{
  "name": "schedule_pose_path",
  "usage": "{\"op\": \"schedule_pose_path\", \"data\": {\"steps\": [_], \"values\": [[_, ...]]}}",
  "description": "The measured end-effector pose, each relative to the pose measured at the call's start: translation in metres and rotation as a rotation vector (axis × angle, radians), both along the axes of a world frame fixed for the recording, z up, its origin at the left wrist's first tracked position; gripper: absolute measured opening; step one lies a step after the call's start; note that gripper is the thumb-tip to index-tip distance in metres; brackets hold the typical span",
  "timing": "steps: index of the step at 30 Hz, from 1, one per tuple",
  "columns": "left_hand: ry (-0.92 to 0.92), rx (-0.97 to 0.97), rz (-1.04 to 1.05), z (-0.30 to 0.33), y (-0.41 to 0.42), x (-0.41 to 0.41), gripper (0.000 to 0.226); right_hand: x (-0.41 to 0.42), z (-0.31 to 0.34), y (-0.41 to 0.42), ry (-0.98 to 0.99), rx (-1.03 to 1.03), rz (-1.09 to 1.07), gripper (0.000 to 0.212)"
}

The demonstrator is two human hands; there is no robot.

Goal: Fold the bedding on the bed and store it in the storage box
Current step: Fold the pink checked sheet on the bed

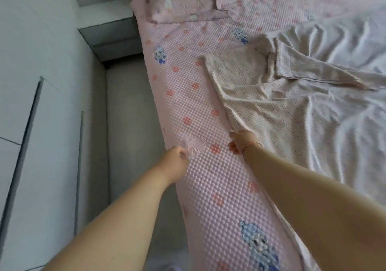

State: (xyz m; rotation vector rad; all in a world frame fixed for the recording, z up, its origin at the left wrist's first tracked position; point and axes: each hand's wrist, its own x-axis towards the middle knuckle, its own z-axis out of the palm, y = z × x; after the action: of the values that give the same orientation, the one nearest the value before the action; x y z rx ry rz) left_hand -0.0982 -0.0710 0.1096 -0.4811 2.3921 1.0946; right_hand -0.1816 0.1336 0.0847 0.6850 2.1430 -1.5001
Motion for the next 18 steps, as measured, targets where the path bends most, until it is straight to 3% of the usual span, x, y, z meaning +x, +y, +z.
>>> {"op": "schedule_pose_path", "data": {"steps": [9, 18], "values": [[0.039, -0.049, -0.150, 0.028, -0.122, 0.002, 0.022, 0.030, 0.013, -0.101, -0.014, 0.026, -0.082, 0.021], [0.050, -0.060, -0.204, 0.037, -0.170, -0.058, 0.012, 0.006, -0.001, -0.123, -0.119, 0.068, -0.205, 0.017]]}}
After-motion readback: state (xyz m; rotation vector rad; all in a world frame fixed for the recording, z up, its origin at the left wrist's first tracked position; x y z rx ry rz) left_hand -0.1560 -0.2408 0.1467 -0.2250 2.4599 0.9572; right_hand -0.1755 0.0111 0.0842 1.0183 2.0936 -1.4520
